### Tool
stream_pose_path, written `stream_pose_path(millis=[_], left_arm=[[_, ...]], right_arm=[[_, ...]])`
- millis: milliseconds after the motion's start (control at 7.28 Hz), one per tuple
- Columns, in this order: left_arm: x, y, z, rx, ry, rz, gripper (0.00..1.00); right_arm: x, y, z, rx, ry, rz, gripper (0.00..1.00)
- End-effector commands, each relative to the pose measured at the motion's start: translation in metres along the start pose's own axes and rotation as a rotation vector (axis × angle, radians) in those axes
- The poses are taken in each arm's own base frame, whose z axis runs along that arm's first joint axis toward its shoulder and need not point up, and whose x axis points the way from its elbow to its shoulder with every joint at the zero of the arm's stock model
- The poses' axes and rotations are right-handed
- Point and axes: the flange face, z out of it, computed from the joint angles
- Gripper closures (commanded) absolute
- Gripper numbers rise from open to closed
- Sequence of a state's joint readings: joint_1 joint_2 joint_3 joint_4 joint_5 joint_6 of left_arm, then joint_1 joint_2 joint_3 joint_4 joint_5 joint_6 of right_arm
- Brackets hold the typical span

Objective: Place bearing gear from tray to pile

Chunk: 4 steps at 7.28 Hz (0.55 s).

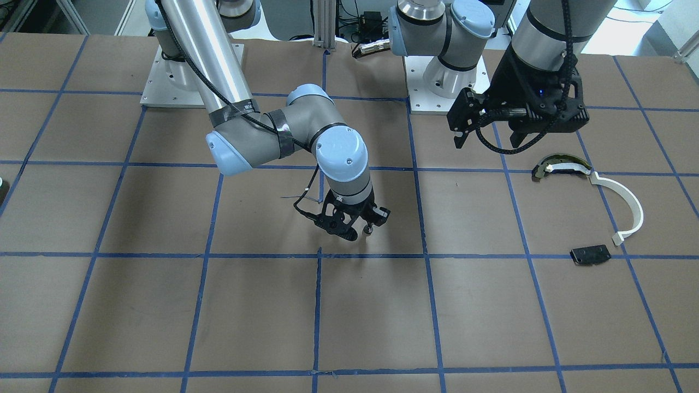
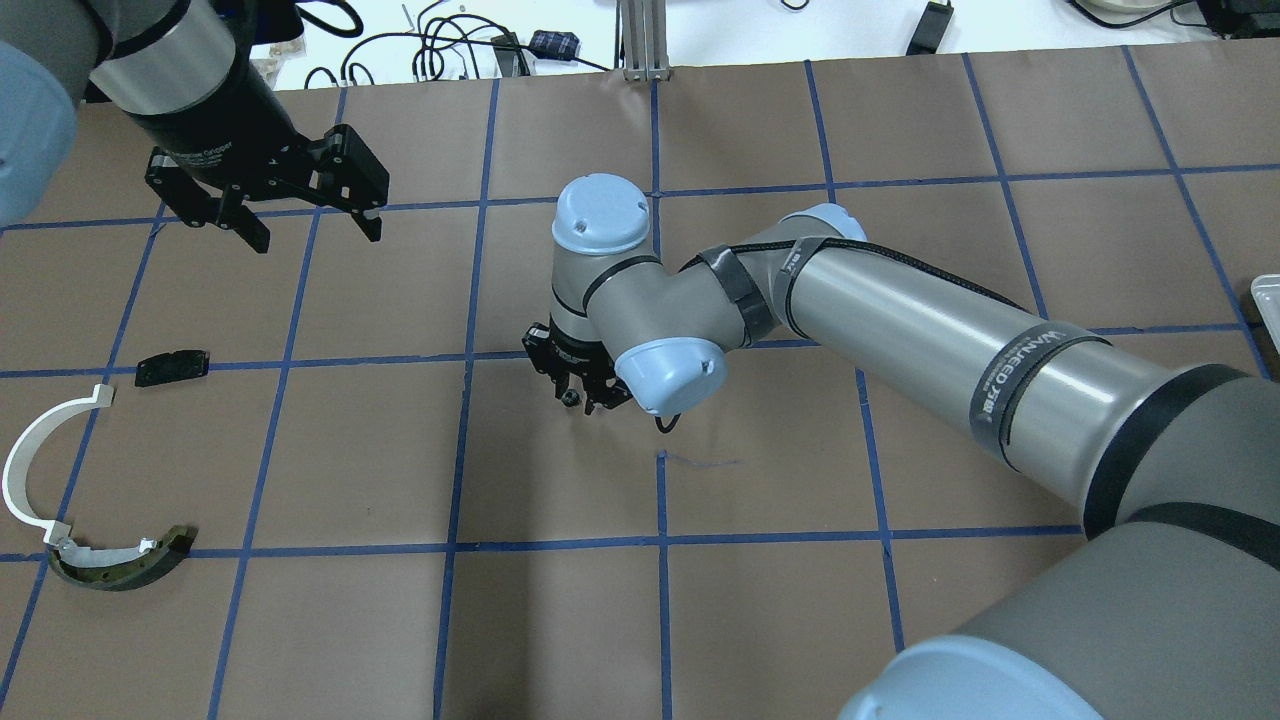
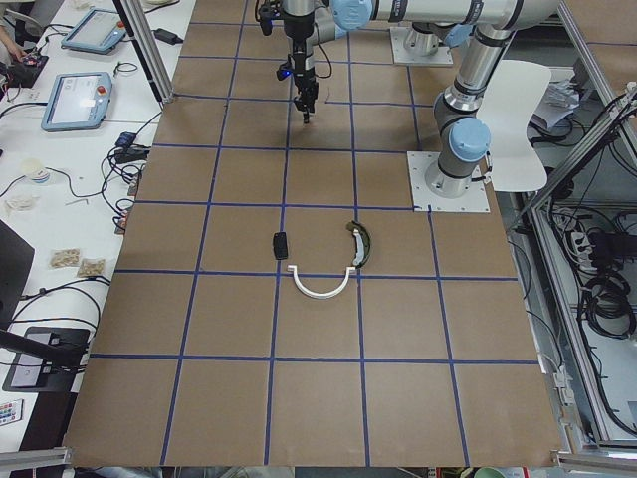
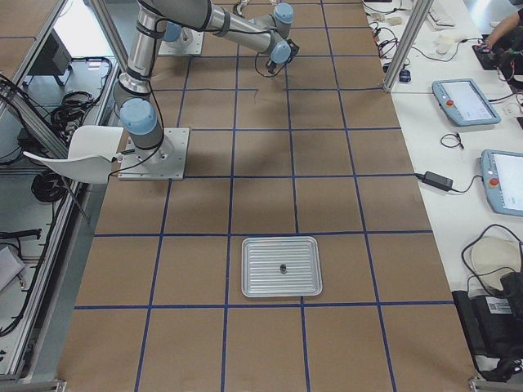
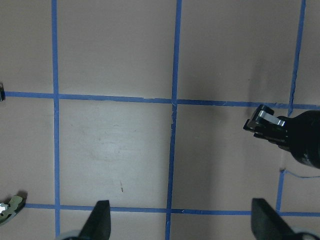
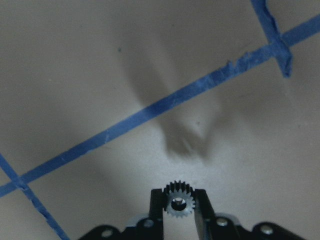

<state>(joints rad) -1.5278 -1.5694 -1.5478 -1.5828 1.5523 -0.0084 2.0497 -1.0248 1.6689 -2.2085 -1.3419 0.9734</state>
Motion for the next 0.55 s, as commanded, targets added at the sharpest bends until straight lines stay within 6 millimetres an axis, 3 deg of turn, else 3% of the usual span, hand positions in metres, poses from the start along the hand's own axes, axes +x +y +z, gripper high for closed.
stream_pose_path(millis=[0,137,275,412], left_arm=[[0.0,0.001,0.004,-0.009,-0.006,-0.007,0.0],[-0.001,0.001,0.007,-0.009,-0.003,0.001,0.0],[0.0,-0.013,0.016,0.02,-0.003,-0.02,0.0],[0.033,-0.015,0.039,0.007,0.009,-0.086,0.0]], right_arm=[[0.016,-0.017,-0.039,0.041,-0.03,0.014,0.0],[0.045,-0.058,-0.073,0.055,-0.039,-0.027,0.0],[0.1,-0.11,-0.121,0.043,-0.02,-0.096,0.0],[0.176,-0.173,-0.16,0.056,0.011,-0.153,0.0]])
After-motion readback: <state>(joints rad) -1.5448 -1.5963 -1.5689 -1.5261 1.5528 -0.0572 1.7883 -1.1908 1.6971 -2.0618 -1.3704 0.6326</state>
